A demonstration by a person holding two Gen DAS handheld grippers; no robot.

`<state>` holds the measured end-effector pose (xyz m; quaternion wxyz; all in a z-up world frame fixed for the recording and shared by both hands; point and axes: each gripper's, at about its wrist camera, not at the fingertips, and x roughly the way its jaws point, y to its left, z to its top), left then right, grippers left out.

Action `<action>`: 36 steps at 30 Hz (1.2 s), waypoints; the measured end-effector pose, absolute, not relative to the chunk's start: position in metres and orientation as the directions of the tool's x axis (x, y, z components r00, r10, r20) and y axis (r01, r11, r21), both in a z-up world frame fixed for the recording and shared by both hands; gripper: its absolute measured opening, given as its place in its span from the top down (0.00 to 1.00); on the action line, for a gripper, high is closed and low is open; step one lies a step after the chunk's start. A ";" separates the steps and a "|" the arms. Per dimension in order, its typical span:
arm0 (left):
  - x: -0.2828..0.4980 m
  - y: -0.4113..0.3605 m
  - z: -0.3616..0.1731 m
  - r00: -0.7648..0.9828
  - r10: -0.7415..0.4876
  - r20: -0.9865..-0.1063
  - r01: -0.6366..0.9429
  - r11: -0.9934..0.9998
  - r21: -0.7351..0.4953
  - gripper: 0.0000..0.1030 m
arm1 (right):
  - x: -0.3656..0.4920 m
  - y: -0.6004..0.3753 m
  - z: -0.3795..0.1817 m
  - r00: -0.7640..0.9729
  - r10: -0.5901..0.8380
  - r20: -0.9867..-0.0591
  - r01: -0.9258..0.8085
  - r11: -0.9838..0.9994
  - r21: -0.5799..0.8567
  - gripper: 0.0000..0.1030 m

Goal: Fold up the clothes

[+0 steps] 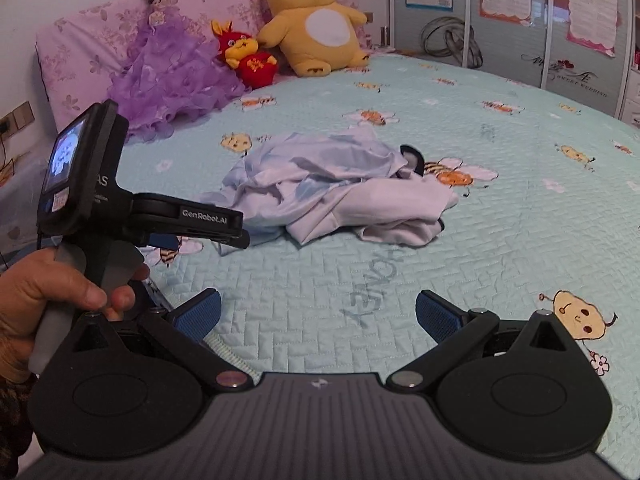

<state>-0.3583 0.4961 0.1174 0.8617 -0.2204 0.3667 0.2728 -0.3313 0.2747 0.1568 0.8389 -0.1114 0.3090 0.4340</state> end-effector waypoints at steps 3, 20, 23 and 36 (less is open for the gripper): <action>-0.358 0.487 0.124 0.600 0.298 -0.743 -0.604 0.778 -0.175 0.04 | -0.331 0.272 0.161 0.442 0.667 -0.600 -0.790 0.606 0.092 0.01; -0.369 0.505 0.116 0.537 0.292 -0.791 -0.622 0.771 -0.138 0.04 | -0.261 0.277 0.151 0.453 0.555 -0.698 -0.652 0.740 0.166 0.01; -0.375 0.513 0.117 0.556 0.287 -0.780 -0.632 0.755 -0.173 0.04 | -0.251 0.280 0.146 0.441 0.555 -0.706 -0.636 0.748 0.191 0.01; -0.352 0.532 0.125 0.524 0.341 -0.781 -0.643 0.760 -0.099 0.04 | -0.225 0.326 0.140 0.438 0.527 -0.728 -0.666 0.734 0.130 0.01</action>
